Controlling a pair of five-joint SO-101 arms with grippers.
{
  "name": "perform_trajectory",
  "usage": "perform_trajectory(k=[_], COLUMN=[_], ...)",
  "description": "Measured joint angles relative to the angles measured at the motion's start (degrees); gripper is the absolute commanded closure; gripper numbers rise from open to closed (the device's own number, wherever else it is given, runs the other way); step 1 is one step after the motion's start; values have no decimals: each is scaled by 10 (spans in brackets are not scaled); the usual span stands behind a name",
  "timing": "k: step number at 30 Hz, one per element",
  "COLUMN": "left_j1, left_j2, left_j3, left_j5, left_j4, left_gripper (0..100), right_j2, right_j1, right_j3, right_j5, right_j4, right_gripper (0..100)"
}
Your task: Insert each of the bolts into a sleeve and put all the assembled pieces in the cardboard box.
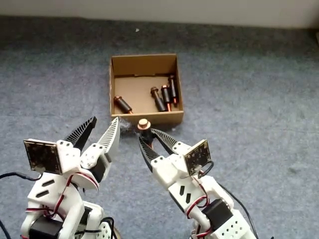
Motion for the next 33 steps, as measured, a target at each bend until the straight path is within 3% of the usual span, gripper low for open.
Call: perform_trajectory(k=[9,17,23,33], left_j1=[0,-84,-124,-127], left_j2=[-1,2,2,2], left_j3=[22,183,294,304], left_j5=[-81,-166,-177,-178], left_j4=[99,77,-10,-23], left_gripper=[796,796,797,797], right_j2=[0,51,253,680], right_j1=[57,71,71,99], right_j3=[-1,-47,-168,-368], right_j5=[0,0,0,0], right_j4=[0,0,-19,-156], right_gripper=[993,994,994,990])
